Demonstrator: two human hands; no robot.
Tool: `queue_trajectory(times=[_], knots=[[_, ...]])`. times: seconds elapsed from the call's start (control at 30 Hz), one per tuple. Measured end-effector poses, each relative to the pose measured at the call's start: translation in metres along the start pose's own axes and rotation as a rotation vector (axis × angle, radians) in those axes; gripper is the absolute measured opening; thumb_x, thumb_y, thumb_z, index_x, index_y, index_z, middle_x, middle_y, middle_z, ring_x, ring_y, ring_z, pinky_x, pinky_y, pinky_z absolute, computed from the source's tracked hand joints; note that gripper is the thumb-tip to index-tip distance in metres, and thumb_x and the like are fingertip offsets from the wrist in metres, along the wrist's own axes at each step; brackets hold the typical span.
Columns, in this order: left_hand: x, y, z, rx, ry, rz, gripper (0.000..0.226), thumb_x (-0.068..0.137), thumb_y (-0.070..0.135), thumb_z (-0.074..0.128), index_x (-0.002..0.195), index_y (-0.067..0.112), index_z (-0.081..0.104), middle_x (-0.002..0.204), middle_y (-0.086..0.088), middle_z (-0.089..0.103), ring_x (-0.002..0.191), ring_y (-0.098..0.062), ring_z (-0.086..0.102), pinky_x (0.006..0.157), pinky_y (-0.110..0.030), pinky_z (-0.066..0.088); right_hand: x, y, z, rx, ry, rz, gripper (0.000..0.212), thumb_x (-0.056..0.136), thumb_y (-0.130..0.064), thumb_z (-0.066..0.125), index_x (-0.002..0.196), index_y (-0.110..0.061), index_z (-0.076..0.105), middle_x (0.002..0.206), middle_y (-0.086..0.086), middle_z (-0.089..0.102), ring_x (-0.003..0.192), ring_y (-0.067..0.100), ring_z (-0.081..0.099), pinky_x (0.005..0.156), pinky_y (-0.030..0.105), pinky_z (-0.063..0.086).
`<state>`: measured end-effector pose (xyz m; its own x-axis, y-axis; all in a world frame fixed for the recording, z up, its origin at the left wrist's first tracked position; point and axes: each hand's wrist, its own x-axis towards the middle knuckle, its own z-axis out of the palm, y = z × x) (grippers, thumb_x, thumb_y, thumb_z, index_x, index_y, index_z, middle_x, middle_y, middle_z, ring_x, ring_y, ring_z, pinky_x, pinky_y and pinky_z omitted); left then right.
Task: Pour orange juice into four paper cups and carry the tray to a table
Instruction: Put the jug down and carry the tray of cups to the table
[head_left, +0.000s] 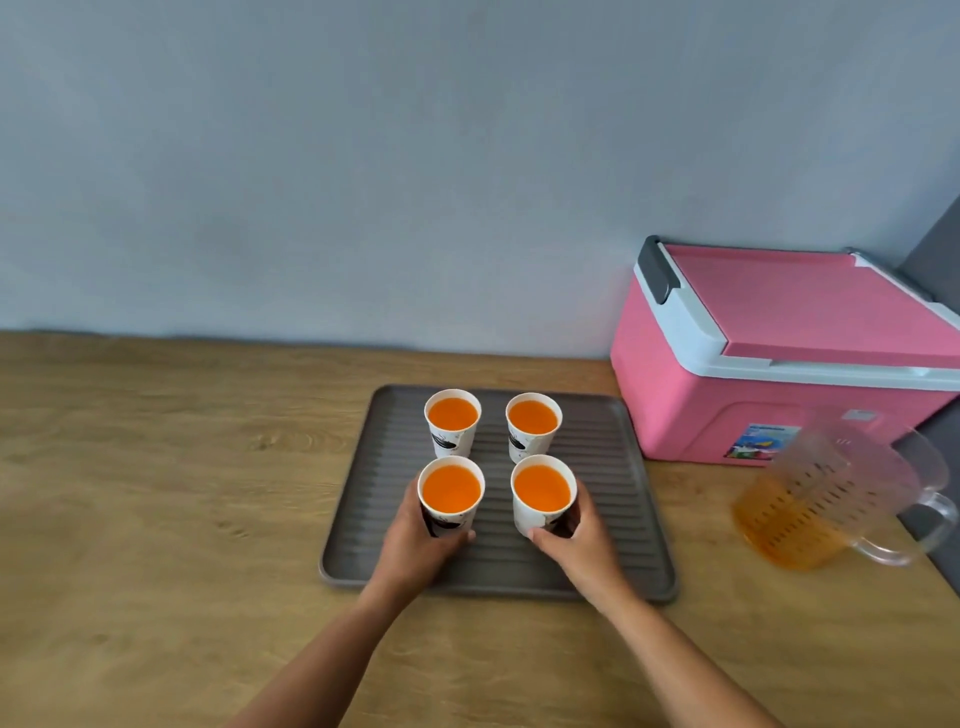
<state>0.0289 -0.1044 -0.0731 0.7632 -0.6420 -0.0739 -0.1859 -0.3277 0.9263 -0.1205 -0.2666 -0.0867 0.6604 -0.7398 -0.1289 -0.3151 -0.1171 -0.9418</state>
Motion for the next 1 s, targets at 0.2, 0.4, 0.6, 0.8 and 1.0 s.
queue_trajectory(times=[0.2, 0.4, 0.6, 0.8, 1.0], knots=[[0.010, -0.005, -0.002, 0.004, -0.013, 0.004, 0.069, 0.071, 0.022, 0.085, 0.123, 0.036, 0.043, 0.115, 0.017, 0.056, 0.107, -0.003, 0.054, 0.079, -0.008, 0.039, 0.001, -0.001, 0.012, -0.026, 0.078, 0.004, 0.060, 0.074, -0.007, 0.080, 0.118, -0.037, 0.052, 0.111, -0.019, 0.064, 0.103, -0.004, 0.060, 0.086, 0.018, 0.047], [0.016, -0.004, -0.006, 0.007, -0.016, 0.019, 0.067, 0.072, 0.020, 0.084, 0.120, 0.038, 0.041, 0.106, 0.030, 0.051, 0.095, 0.013, 0.051, 0.074, -0.004, 0.039, 0.005, -0.003, 0.024, -0.004, 0.125, 0.002, 0.059, 0.072, -0.012, 0.083, 0.116, -0.038, 0.054, 0.111, -0.020, 0.066, 0.104, -0.004, 0.061, 0.087, 0.019, 0.048], [0.021, -0.004, -0.005, -0.012, -0.016, 0.037, 0.067, 0.072, 0.020, 0.084, 0.123, 0.034, 0.044, 0.110, 0.024, 0.054, 0.100, 0.006, 0.052, 0.075, -0.003, 0.038, 0.007, -0.003, 0.028, -0.001, 0.124, -0.008, 0.061, 0.072, -0.018, 0.084, 0.120, -0.037, 0.053, 0.114, -0.019, 0.064, 0.109, 0.001, 0.060, 0.089, 0.021, 0.048], [0.025, -0.006, -0.005, -0.047, -0.017, 0.056, 0.067, 0.071, 0.018, 0.084, 0.120, 0.037, 0.042, 0.108, 0.025, 0.055, 0.099, 0.008, 0.054, 0.084, -0.012, 0.044, 0.008, -0.007, 0.027, -0.004, 0.122, -0.031, 0.059, 0.071, -0.014, 0.084, 0.109, -0.046, 0.052, 0.111, -0.019, 0.065, 0.107, 0.002, 0.061, 0.093, 0.029, 0.051], [0.027, -0.007, -0.023, -0.143, -0.140, 0.098, 0.105, 0.051, 0.041, 0.093, 0.138, 0.035, 0.036, 0.132, 0.018, 0.050, 0.122, 0.008, 0.048, 0.095, -0.010, 0.039, 0.005, -0.011, 0.000, -0.079, -0.065, 0.030, 0.114, 0.051, -0.043, 0.091, 0.148, -0.033, 0.031, 0.141, -0.012, 0.051, 0.131, 0.009, 0.046, 0.111, 0.037, 0.039]])
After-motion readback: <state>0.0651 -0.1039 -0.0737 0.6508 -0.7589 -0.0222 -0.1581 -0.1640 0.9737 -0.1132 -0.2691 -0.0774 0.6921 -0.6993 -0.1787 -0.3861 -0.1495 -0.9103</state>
